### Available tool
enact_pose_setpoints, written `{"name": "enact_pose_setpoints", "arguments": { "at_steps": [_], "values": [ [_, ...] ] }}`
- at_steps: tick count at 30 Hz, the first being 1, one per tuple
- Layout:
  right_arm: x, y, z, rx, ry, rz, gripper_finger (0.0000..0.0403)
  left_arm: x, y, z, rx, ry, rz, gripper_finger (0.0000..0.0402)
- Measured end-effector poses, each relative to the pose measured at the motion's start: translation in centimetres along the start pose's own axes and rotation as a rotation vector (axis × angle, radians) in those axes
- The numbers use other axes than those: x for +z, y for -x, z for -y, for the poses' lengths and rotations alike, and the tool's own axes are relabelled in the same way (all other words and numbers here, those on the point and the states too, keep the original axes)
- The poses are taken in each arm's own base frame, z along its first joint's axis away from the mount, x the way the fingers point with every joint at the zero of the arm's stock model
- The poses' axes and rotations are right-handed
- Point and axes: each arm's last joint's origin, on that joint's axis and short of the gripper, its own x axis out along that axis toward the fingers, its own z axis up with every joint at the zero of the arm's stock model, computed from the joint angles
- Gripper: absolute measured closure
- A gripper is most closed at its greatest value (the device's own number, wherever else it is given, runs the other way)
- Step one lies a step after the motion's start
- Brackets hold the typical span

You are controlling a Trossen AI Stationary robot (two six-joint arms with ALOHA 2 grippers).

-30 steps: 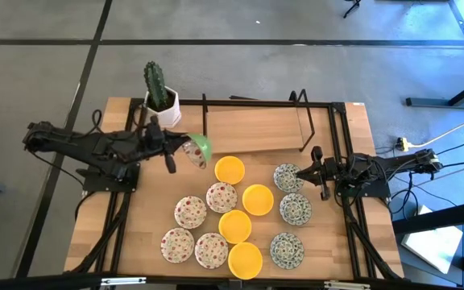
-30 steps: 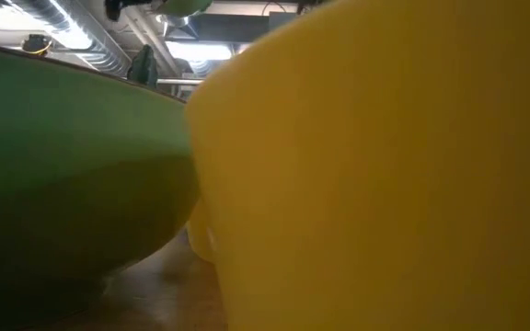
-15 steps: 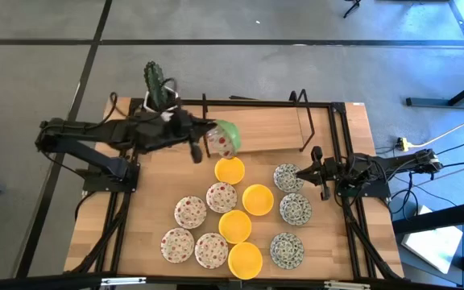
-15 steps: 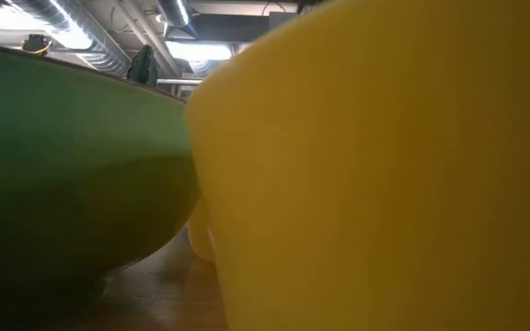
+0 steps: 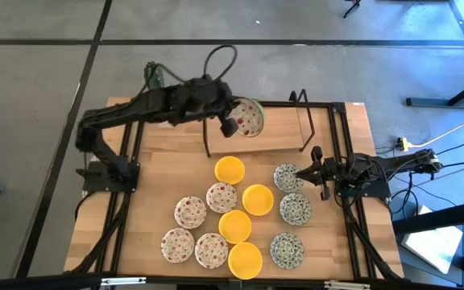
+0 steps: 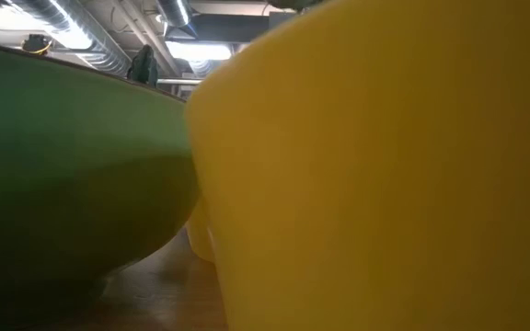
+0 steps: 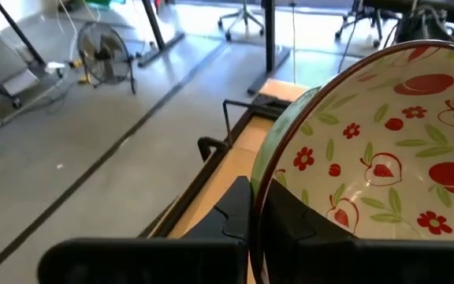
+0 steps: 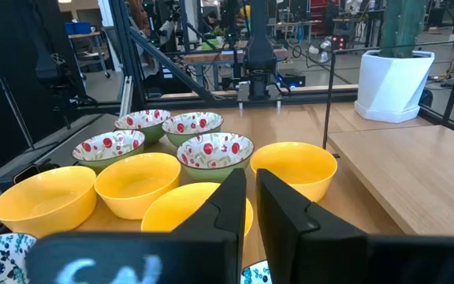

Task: Pick & Place Mini bowls
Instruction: Put the green patterned bowl on the shelf

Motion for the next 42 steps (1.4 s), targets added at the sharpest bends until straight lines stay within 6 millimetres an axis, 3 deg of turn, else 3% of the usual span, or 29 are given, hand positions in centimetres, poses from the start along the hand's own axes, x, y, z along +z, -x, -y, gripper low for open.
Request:
{"name": "enact_pose_setpoints", "arguments": {
  "at_steps": [5,11,19,27,33,42],
  "values": [
    [0.0,0.0,0.0,0.000,-0.015,0.000,0.0368,0.5,-2.8,-0.9,0.013,0.028,-0.043,0.0394],
    [0.1,0.0,0.0,0.001,-0.026,0.008,0.0368,-0.7,-6.8,-2.6,0.011,0.049,-0.148,0.0394],
    [0.7,0.0,-0.1,0.009,-0.052,0.066,0.0368,-5.4,-14.2,-6.7,0.078,0.124,-0.431,0.0394],
    [0.7,0.0,-0.1,0.009,-0.040,0.068,0.0368,-10.2,-19.3,-9.2,0.041,0.176,-0.657,0.0394],
    [0.8,0.0,-0.1,0.010,-0.034,0.083,0.0368,-12.4,-21.2,-9.6,0.054,0.207,-0.749,0.0394],
    [0.9,0.0,-0.1,0.019,-0.036,0.095,0.0368,-13.1,-20.7,-9.2,0.077,0.303,-0.844,0.0394]
  ]
}}
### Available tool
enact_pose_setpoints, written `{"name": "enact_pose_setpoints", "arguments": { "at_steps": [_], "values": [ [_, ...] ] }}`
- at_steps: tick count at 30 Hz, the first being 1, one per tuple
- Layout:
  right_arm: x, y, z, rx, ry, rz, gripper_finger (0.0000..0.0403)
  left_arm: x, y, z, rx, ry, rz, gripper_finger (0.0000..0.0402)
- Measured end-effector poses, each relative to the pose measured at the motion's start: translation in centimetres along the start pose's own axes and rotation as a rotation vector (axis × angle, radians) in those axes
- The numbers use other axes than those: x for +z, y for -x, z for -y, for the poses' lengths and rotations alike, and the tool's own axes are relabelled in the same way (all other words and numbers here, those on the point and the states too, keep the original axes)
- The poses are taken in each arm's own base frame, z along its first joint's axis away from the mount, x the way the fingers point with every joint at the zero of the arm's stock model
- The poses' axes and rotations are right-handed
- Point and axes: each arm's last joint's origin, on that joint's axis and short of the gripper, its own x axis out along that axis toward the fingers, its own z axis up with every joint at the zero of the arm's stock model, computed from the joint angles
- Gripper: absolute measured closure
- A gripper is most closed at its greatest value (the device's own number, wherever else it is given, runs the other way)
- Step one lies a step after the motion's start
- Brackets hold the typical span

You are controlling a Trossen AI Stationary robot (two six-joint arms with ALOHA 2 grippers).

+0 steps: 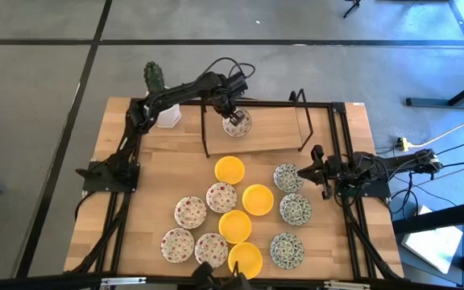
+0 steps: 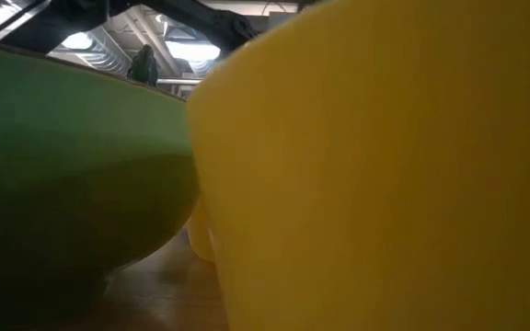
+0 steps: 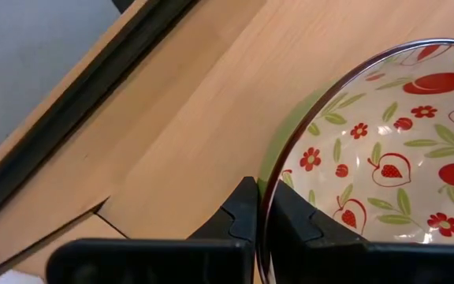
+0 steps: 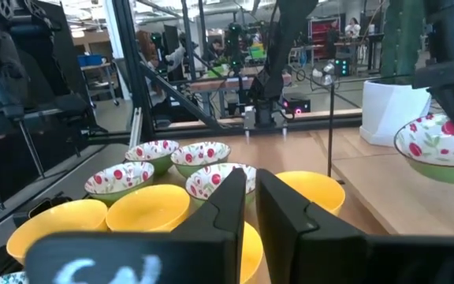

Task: Pick & Place Mini bowls
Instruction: Put the green patterned bowl on the shelf

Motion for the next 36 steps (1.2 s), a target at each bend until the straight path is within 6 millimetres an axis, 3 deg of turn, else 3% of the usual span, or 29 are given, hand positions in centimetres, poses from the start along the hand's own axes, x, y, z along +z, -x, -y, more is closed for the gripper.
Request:
{"name": "enact_pose_setpoints", "arguments": {
  "at_steps": [9,23,28,36],
  "values": [
    [0.2,0.0,-0.2,0.064,-0.021,0.017,0.0368,-0.1,0.0,0.5,0.008,-0.033,0.006,0.0394],
    [0.2,0.0,-0.2,0.063,-0.017,0.016,0.0368,0.9,2.7,1.2,-0.115,-0.693,0.099,0.0394],
    [0.2,0.0,-0.2,0.063,-0.018,0.016,0.0368,0.6,2.6,0.0,-0.100,-0.878,0.044,0.0394],
    [0.2,0.0,-0.2,0.064,-0.019,0.016,0.0368,0.7,1.8,-2.5,-0.124,-0.835,-0.003,0.0395]
  ]
}}
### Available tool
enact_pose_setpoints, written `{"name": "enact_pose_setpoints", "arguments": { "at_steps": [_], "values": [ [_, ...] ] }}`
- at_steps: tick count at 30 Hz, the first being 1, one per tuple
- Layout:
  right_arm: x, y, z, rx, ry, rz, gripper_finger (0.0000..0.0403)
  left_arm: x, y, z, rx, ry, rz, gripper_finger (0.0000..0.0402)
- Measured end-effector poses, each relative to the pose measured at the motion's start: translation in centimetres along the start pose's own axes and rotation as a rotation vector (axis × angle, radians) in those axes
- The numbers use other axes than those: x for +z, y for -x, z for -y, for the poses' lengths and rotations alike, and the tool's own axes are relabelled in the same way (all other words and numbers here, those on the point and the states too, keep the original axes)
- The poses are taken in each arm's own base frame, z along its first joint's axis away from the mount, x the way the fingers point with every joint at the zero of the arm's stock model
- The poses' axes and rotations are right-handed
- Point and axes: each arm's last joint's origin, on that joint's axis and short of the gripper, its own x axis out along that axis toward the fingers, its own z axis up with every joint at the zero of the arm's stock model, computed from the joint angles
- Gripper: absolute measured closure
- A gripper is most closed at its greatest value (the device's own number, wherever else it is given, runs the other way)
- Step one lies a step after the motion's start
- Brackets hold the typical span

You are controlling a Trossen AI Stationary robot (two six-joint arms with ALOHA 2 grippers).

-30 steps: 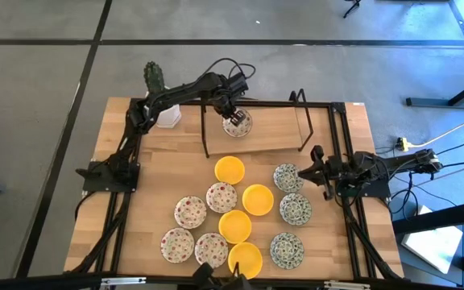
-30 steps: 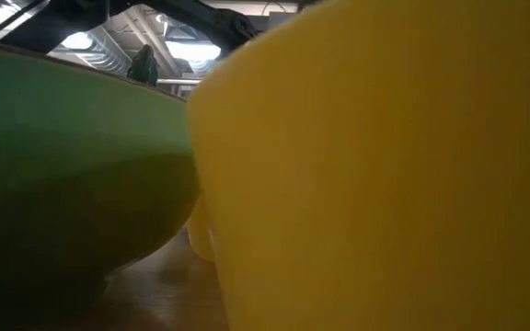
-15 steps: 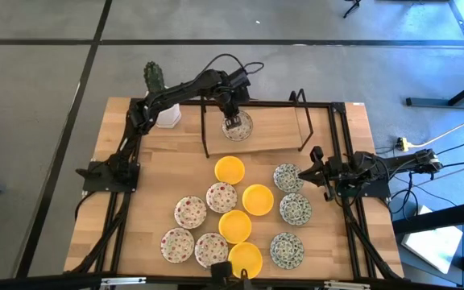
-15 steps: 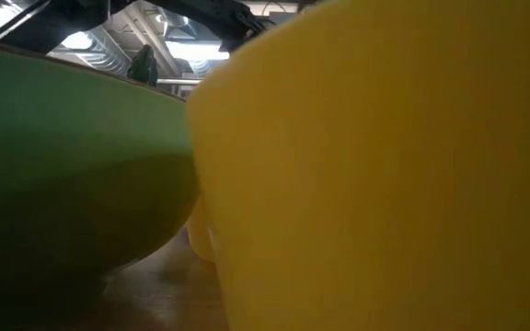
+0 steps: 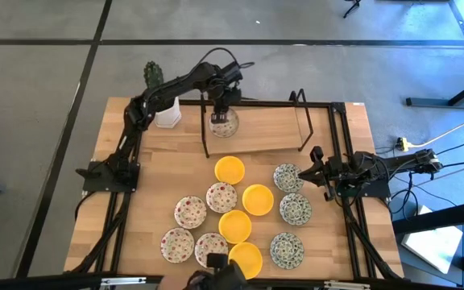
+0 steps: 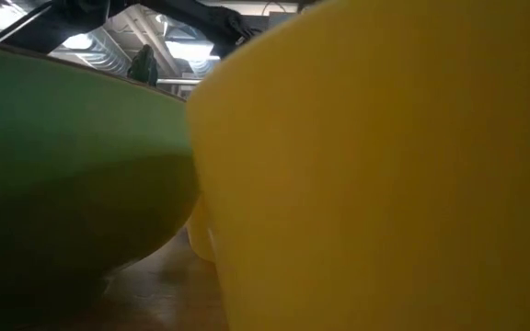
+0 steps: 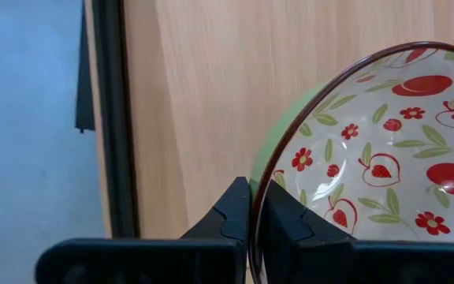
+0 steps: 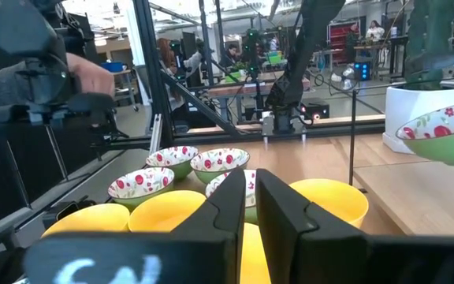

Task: Pick & Place Mini bowls
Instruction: Put the green patterned bowl on the shelf, then put the yellow bowl on the shelf

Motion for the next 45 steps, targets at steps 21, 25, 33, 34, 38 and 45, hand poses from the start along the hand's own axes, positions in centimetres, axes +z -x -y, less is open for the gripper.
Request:
{"name": "enact_pose_setpoints", "arguments": {
  "at_steps": [21,25,33,34,38,45],
  "values": [
    [0.0,0.0,0.0,0.000,0.001,-0.003,0.0368,-0.3,-5.3,-0.6,-0.063,0.027,-0.097,0.0382],
    [0.0,0.0,0.0,-0.001,0.000,-0.003,0.0368,-0.3,-5.5,-0.7,-0.050,0.036,-0.104,0.0366],
    [-0.1,0.0,0.0,-0.001,0.000,-0.008,0.0368,-0.1,-6.1,-0.6,0.013,0.036,-0.139,0.0308],
    [-0.1,0.0,0.0,0.000,-0.001,-0.008,0.0368,-0.1,-6.1,-0.5,0.019,0.029,-0.145,0.0299],
    [-0.1,0.0,0.0,0.016,-0.006,-0.009,0.0368,0.5,-6.1,0.3,0.084,-0.017,-0.189,0.0266],
    [-0.1,0.0,-0.1,0.029,-0.009,-0.008,0.0368,2.6,-4.5,1.9,0.217,-0.068,-0.198,0.0214]
  ]
}}
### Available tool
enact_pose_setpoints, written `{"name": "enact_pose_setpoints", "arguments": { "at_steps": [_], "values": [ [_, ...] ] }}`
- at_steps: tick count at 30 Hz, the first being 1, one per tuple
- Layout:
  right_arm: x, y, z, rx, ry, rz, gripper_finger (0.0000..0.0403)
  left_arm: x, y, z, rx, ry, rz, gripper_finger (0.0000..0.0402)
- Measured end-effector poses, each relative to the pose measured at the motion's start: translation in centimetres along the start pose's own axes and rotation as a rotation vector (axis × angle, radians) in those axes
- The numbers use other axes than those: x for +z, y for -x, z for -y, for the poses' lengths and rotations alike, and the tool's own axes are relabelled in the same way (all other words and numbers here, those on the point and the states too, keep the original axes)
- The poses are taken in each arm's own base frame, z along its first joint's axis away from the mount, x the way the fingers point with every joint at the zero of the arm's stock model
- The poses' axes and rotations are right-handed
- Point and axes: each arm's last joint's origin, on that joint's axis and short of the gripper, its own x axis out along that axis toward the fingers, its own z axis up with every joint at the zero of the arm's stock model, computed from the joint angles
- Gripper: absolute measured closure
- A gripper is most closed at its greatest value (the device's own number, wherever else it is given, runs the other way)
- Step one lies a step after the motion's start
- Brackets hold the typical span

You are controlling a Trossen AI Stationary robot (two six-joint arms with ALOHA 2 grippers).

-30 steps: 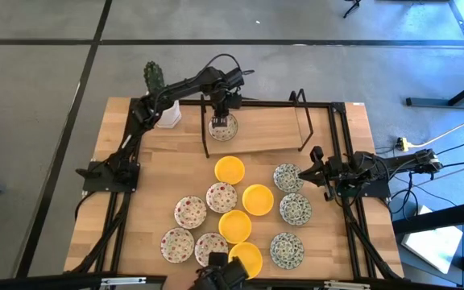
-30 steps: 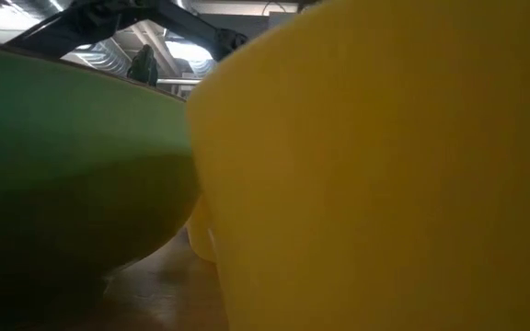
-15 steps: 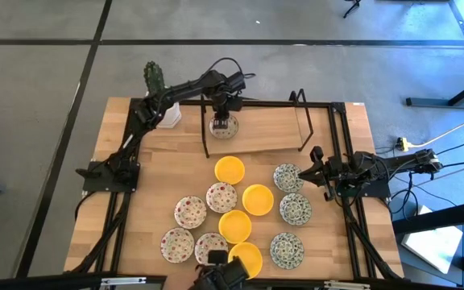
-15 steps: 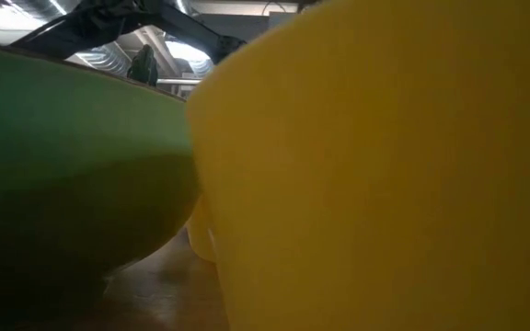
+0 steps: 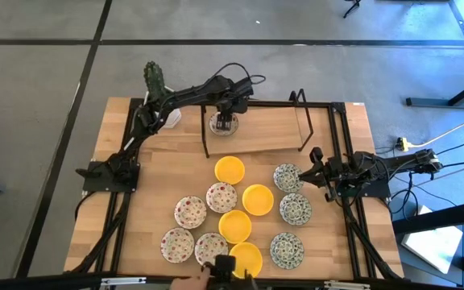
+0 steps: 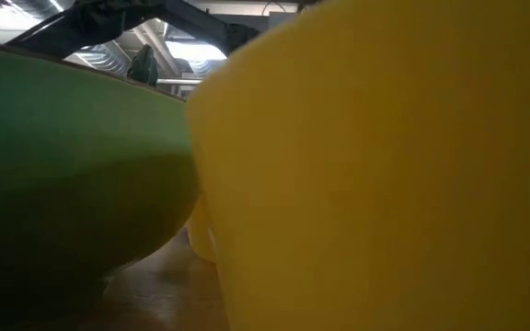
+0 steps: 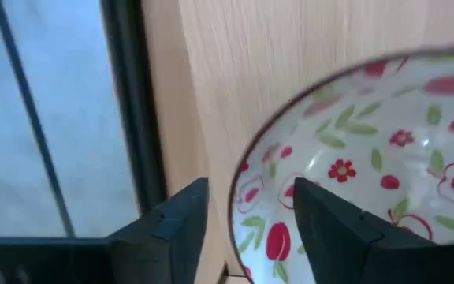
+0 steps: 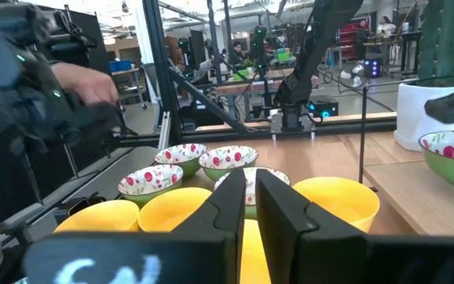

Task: Pick & Place Mini bowls
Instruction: Put the yellow bowl on the shelf

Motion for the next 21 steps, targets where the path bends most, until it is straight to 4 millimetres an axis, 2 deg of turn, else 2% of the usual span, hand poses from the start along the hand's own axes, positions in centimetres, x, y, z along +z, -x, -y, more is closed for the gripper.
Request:
{"name": "enact_pose_setpoints", "arguments": {
  "at_steps": [4,8,12,14,16,18,21],
  "values": [
    [0.0,0.0,0.0,0.000,0.000,0.000,0.0368,1.3,2.8,0.5,0.112,-0.024,0.021,0.0194],
    [0.0,0.0,0.0,0.001,0.002,-0.002,0.0368,2.2,7.1,2.7,0.299,-0.028,-0.065,0.0185],
    [-0.1,0.0,0.0,0.007,-0.020,-0.013,0.0368,0.9,11.9,8.0,0.413,-0.088,-0.170,0.0196],
    [-0.2,0.0,0.0,0.010,-0.034,-0.021,0.0368,1.0,14.5,10.8,0.433,-0.032,-0.063,0.0213],
    [-0.3,0.0,-0.1,0.026,-0.033,-0.030,0.0368,-0.2,17.9,13.9,0.391,-0.001,0.038,0.0236],
    [-0.4,0.0,-0.1,0.050,-0.031,-0.044,0.0368,-2.1,22.0,16.4,0.350,0.035,0.186,0.0262],
    [-0.4,0.0,-0.2,0.076,-0.035,-0.054,0.0368,-6.2,27.1,19.7,0.294,0.126,0.367,0.0303]
  ]
}}
